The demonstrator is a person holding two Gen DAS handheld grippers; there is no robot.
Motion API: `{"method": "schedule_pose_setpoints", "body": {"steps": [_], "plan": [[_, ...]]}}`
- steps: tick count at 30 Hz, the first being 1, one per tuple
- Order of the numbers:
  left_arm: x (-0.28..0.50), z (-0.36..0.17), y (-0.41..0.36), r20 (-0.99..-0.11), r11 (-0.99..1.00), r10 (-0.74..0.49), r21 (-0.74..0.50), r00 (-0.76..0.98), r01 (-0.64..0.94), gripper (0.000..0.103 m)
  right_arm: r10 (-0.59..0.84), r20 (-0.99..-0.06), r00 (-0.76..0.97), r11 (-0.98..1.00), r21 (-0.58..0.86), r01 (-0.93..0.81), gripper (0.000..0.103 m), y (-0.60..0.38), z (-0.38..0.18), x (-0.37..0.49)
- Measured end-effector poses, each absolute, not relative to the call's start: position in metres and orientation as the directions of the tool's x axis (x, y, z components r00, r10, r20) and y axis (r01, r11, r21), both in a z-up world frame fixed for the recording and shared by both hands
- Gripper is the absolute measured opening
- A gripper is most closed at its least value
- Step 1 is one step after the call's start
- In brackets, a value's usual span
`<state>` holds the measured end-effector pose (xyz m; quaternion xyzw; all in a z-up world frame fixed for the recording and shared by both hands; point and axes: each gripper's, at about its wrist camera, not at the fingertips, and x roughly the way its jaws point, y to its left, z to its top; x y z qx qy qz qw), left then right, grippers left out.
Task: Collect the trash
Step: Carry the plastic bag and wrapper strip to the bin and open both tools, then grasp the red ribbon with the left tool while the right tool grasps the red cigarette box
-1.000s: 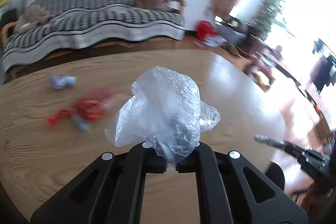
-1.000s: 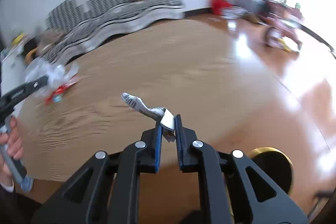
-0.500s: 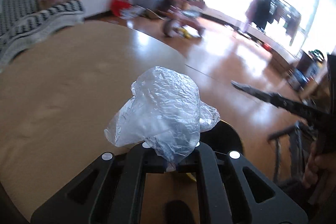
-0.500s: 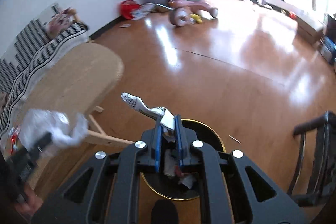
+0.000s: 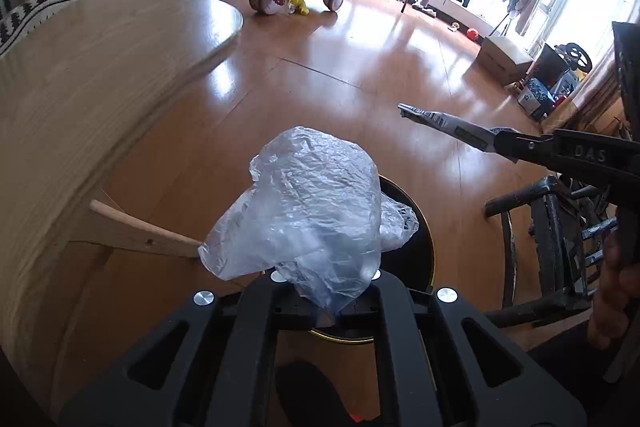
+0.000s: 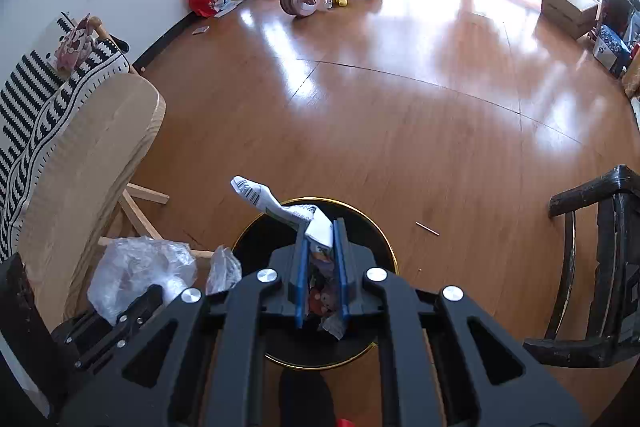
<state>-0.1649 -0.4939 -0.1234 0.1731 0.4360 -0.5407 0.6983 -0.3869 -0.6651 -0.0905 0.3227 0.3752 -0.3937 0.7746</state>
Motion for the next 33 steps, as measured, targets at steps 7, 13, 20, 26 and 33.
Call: {"method": "schedule_pose_setpoints", "body": {"steps": [7,13,20,26,33], "plan": [[-0.176,-0.129,-0.506,-0.803,0.344,-0.596,-0.23,0.023,0.91,0.004,-0.364,-0.835,0.412,0.504,0.196,0.841,0.013,-0.659,-0.086,-0.379],[-0.176,-0.13,-0.51,-0.808,0.326,-0.589,-0.231,0.006,0.917,0.006,-0.364,-0.835,0.413,0.506,0.195,0.84,0.013,-0.659,-0.085,-0.38],[-0.179,-0.122,-0.504,-0.79,0.334,-0.611,-0.204,0.047,0.92,0.073,-0.362,-0.836,0.412,0.512,0.191,0.838,0.013,-0.659,-0.086,-0.38],[-0.179,-0.121,-0.503,-0.791,0.328,-0.61,-0.205,0.041,0.922,0.074,-0.363,-0.837,0.41,0.511,0.189,0.838,0.013,-0.66,-0.086,-0.38],[-0.177,-0.119,-0.503,-0.789,0.329,-0.614,-0.21,0.04,0.921,0.078,-0.359,-0.84,0.407,0.515,0.186,0.837,0.013,-0.663,-0.085,-0.38]]}}
